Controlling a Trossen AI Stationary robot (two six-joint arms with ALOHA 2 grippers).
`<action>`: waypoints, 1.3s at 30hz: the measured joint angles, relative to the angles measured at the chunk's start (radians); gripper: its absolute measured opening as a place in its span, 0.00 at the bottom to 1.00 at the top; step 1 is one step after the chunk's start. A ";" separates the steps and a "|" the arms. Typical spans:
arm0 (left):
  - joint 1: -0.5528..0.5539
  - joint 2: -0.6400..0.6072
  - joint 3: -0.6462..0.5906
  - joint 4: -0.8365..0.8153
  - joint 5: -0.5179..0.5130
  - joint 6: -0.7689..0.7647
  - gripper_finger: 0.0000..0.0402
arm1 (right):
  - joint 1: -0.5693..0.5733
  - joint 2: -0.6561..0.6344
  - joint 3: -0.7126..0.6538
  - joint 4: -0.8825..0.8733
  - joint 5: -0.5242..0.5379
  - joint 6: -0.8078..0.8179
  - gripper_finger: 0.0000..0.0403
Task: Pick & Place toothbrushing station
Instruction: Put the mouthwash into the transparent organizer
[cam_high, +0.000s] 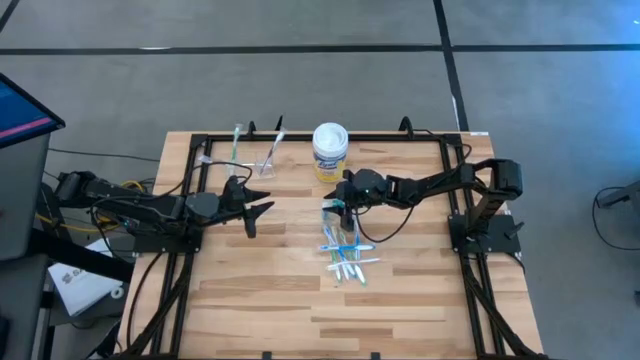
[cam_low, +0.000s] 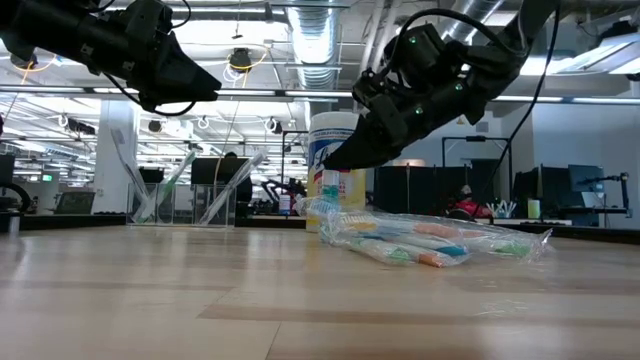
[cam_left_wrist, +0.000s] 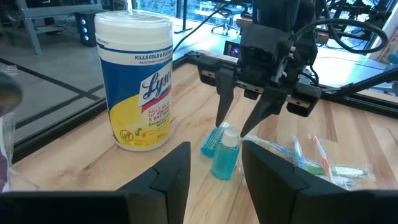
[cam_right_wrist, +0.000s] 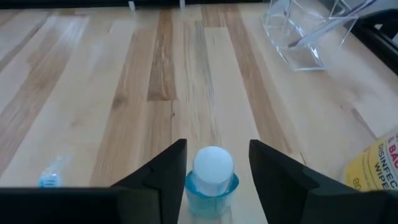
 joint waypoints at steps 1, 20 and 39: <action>0.000 0.000 0.000 0.000 0.000 0.000 0.35 | 0.000 0.000 0.000 0.001 0.000 0.000 0.40; 0.000 0.000 0.000 0.000 0.000 0.000 0.35 | 0.000 0.091 0.010 0.065 -0.002 0.000 0.36; 0.000 0.000 0.000 -0.001 0.000 0.000 0.35 | 0.001 0.090 0.039 0.063 -0.002 0.016 0.22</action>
